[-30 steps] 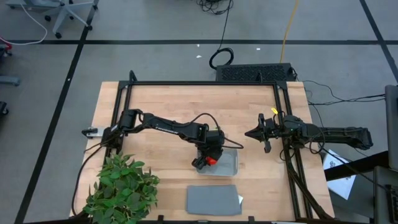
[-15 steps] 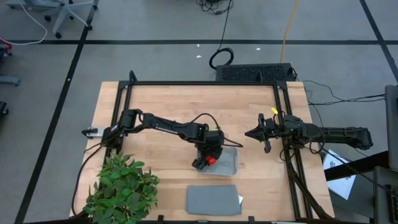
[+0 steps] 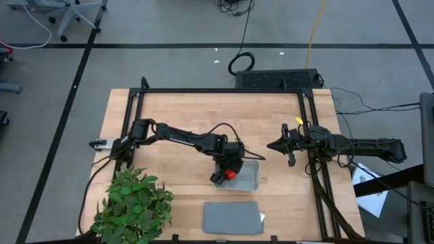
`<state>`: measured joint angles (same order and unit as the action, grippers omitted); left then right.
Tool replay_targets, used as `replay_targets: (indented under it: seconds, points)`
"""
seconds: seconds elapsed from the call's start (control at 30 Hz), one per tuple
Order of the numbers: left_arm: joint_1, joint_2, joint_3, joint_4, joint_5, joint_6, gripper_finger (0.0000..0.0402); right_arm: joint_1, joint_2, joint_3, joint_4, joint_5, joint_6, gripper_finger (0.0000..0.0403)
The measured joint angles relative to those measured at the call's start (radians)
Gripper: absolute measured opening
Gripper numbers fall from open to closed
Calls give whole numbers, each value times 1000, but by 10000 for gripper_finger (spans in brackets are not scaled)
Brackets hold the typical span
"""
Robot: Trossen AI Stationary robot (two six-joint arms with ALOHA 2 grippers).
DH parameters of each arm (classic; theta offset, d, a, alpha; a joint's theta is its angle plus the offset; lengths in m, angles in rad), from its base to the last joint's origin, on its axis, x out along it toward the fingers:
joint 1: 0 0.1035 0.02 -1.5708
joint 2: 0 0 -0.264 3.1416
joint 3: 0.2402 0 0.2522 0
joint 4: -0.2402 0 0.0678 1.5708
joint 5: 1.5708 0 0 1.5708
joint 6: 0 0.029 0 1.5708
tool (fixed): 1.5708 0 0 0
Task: Pick and placing Produce into tupperware
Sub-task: Put the red tomato into the gray bin, then put the yellow pineapple into the gray bin
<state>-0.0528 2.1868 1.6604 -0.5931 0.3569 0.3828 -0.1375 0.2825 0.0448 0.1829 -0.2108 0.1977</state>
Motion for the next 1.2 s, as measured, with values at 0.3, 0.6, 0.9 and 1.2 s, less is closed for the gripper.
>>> replay_targets:
  seconds: [0.3, 0.6, 0.9, 1.2]
  points:
    - [0, 0, 0, 2, 8, -4, 280, 0, 0, 0, 0, 0, 0, 0]
    - [5, 0, 0, 0, -8, -20, 310, 0, 0, 0, 0, 0, 0, 0]
    - [6, -36, 10, -15, -28, -11, 293, 0, 0, 0, 0, 0, 0, 0]
    - [1, -110, 148, -69, -145, -27, 257, 0, 0, 0, 0, 0, 0, 0]
